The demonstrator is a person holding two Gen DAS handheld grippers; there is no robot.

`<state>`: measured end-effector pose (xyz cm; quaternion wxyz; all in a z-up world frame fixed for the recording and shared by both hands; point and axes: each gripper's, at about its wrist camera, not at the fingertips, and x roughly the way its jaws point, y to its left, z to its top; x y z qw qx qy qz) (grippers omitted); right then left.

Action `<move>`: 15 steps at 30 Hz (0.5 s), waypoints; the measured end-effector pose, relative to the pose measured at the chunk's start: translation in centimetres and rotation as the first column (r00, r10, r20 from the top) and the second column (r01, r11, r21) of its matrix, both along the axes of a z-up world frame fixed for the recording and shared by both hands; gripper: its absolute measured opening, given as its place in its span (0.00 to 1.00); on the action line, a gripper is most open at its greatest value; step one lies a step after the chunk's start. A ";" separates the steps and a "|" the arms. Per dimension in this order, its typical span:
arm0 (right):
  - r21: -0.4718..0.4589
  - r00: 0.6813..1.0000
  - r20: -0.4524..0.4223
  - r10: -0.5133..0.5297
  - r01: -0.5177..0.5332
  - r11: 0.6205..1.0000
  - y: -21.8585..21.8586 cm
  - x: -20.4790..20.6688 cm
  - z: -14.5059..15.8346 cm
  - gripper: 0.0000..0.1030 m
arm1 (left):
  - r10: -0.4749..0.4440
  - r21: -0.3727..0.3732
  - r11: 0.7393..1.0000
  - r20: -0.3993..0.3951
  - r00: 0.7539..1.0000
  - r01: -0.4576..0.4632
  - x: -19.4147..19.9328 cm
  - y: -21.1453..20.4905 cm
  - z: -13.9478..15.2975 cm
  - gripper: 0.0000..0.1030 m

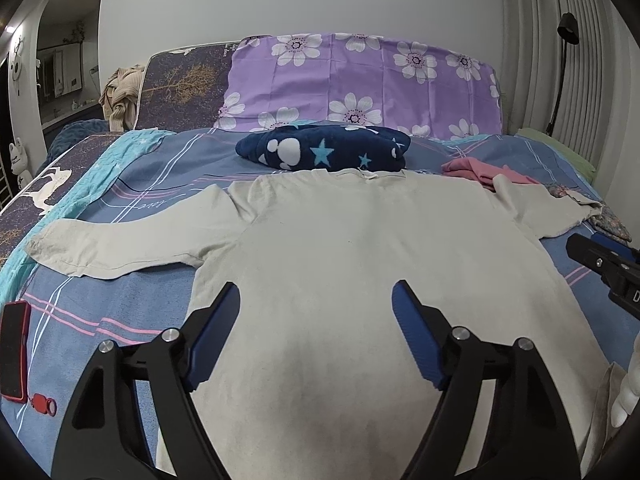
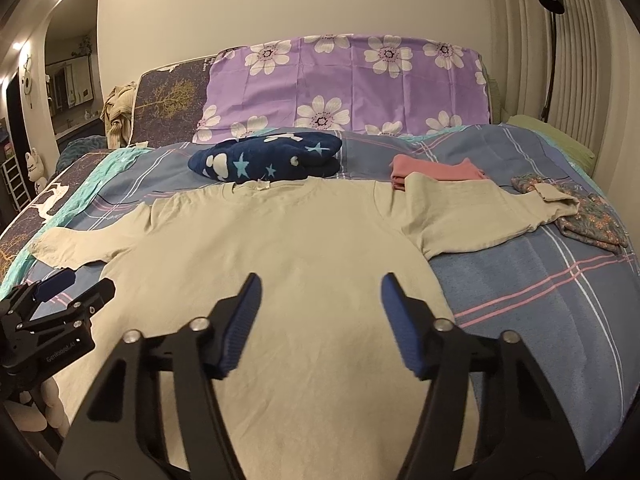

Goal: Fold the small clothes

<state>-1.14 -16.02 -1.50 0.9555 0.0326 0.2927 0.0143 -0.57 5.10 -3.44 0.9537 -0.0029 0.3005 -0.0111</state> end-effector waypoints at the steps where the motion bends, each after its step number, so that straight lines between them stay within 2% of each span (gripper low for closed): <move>1: 0.009 1.000 -0.008 0.009 -0.009 1.000 0.0 0.1 -0.1 0.49 | -0.003 -0.001 1.000 -0.001 1.000 0.003 0.0 0.0 0.0 0.72; 3: 0.021 0.999 -0.024 0.022 -0.022 1.000 0.0 0.2 -0.2 0.44 | -0.014 -0.013 1.000 -0.009 1.000 0.014 0.0 0.0 -0.1 0.61; 6: 0.015 0.998 -0.042 0.053 -0.052 0.999 0.6 0.2 -0.4 0.43 | -0.022 -0.033 0.999 -0.033 0.999 0.021 0.2 0.3 -0.4 0.51; 11: -0.026 0.993 -0.051 0.102 -0.104 0.994 2.0 0.0 -0.6 0.37 | -0.017 -0.031 0.999 -0.034 0.999 0.016 0.2 0.5 -0.6 0.51; 15: -0.043 0.995 -0.020 0.096 -0.097 0.994 2.4 -0.5 -0.3 0.36 | -0.013 -0.032 0.999 -0.034 0.999 0.012 0.2 0.5 -0.7 0.51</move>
